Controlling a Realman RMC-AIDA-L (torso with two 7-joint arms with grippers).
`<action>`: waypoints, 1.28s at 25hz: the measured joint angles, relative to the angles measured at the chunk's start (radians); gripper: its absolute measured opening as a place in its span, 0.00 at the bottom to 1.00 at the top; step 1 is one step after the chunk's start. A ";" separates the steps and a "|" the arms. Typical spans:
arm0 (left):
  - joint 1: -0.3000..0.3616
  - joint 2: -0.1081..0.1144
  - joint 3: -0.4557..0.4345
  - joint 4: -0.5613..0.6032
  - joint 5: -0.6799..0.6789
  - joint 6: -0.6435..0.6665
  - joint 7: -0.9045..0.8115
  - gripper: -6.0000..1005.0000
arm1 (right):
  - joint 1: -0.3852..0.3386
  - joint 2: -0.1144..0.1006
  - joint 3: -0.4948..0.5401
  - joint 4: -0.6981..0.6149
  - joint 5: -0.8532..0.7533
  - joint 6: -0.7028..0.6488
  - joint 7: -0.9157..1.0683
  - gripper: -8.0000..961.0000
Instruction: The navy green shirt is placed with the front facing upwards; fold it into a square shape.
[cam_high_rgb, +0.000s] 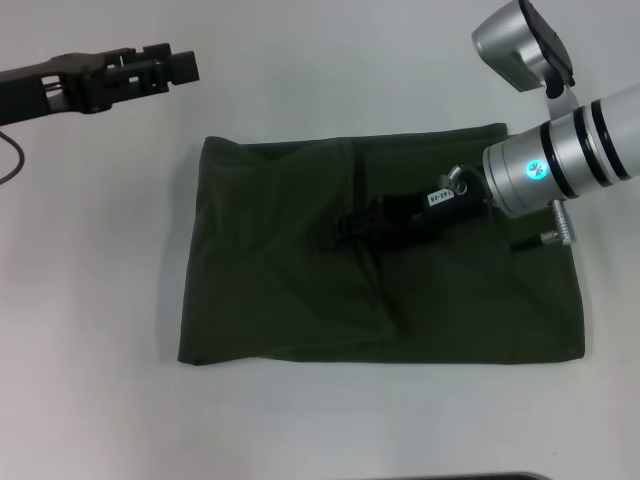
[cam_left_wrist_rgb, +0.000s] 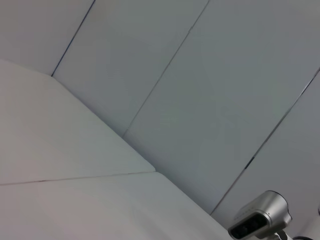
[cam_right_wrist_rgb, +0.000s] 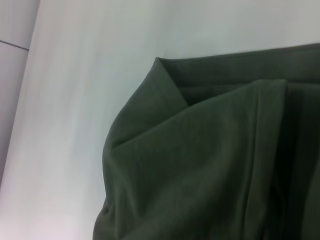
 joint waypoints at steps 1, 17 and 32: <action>0.000 0.000 0.000 0.000 0.000 0.000 0.000 0.68 | 0.001 0.001 -0.001 0.000 0.000 0.002 0.001 0.80; -0.001 0.000 -0.014 0.000 -0.003 -0.003 0.001 0.68 | 0.017 0.003 -0.038 0.009 0.002 0.021 0.030 0.80; 0.002 0.000 -0.026 0.000 -0.006 0.003 0.000 0.69 | 0.038 0.009 -0.044 0.031 0.011 0.016 0.029 0.63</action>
